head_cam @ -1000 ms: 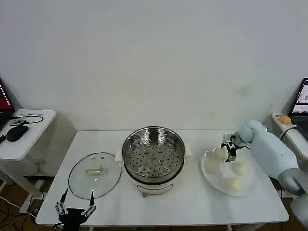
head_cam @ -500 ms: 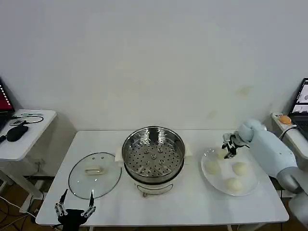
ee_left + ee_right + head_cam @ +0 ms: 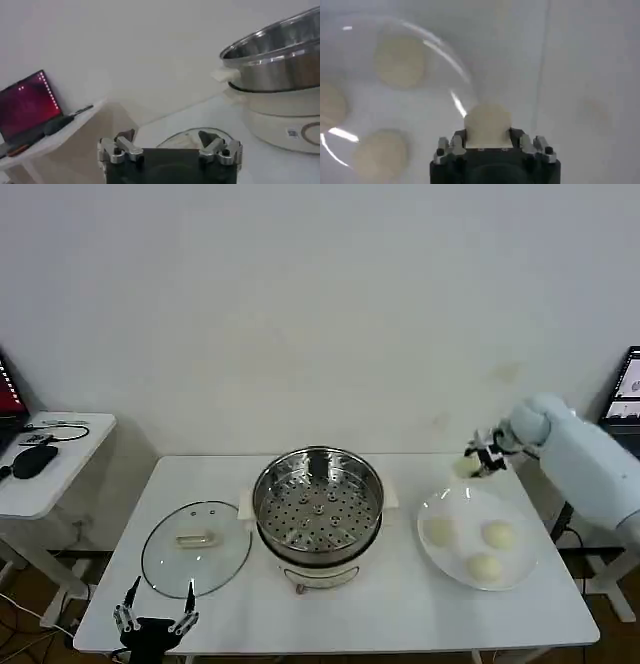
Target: Take steamed baozi put them in steamer then cover it.
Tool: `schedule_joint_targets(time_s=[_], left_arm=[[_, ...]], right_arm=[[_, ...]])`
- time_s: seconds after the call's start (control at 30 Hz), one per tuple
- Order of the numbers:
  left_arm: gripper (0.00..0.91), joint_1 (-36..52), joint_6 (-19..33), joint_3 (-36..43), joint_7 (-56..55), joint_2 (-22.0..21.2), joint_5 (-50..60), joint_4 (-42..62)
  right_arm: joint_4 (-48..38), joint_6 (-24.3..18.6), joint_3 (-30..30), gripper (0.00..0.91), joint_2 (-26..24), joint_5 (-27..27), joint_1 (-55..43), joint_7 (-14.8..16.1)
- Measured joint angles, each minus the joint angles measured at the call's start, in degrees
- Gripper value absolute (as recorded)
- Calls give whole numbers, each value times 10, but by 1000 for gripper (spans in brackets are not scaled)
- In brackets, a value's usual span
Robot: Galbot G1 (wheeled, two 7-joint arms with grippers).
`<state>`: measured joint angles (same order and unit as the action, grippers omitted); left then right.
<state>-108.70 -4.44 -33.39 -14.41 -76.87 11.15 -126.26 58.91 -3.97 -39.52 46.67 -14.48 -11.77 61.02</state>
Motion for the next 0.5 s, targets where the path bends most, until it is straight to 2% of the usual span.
schedule_joint_targets(time_s=[0.23, 0.5], left_arm=[[907, -5, 1, -4, -3, -3, 0, -3], [907, -7, 4, -13, -8, -6, -1, -7]], right_arm=[[72, 0, -95, 574, 11, 84, -100, -15], [134, -28, -199, 574, 63, 152, -180, -48]])
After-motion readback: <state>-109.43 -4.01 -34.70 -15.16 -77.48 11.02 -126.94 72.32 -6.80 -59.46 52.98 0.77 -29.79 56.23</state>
